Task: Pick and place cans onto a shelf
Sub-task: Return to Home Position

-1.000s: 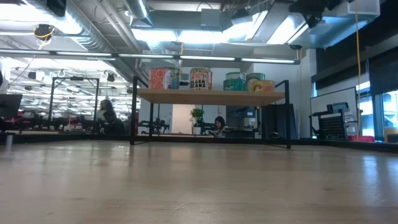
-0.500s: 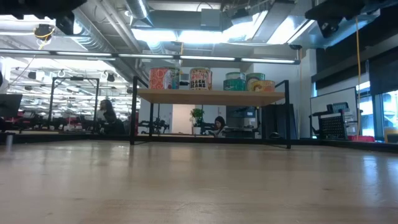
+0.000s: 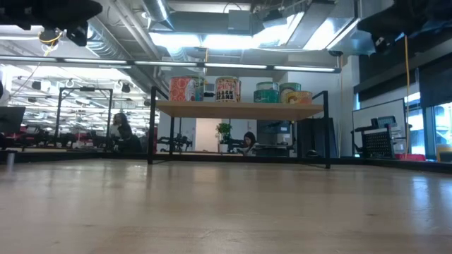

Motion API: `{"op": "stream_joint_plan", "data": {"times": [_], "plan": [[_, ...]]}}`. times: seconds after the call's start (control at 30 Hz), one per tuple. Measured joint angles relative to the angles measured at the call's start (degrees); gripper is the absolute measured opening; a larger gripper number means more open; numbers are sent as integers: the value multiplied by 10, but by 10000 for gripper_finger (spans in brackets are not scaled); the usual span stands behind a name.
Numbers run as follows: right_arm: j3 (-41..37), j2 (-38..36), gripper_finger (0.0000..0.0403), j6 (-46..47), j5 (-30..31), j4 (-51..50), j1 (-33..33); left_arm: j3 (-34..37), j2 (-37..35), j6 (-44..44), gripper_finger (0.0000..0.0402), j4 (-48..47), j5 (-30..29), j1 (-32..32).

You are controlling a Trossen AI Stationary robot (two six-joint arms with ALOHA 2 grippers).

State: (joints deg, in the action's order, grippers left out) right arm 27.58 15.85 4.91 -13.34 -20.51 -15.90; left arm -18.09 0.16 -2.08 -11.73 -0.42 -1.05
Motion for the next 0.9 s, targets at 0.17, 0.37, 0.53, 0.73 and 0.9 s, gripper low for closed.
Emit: {"op": "stream_joint_plan", "data": {"times": [0.17, 0.37, 0.53, 0.73, 0.9], "plan": [[-29, -28, 0, 8, -1, -1, 0, 0, 0, 11, 0, 0, 1, 0], [-62, -57, 0, 9, -3, 1, 0, 0, 0, 12, 0, -13, 1, 0], [-83, -77, 3, 8, -3, 5, 0, 1, 0, 11, 0, 9, 1, 0], [-103, -97, 6, 8, -3, 25, 0, 10, 0, 24, 0, 47, 23, 0], [-109, -104, 6, 6, 4, 31, 0, 74, 0, 24, 0, 120, 20, 0]]}}
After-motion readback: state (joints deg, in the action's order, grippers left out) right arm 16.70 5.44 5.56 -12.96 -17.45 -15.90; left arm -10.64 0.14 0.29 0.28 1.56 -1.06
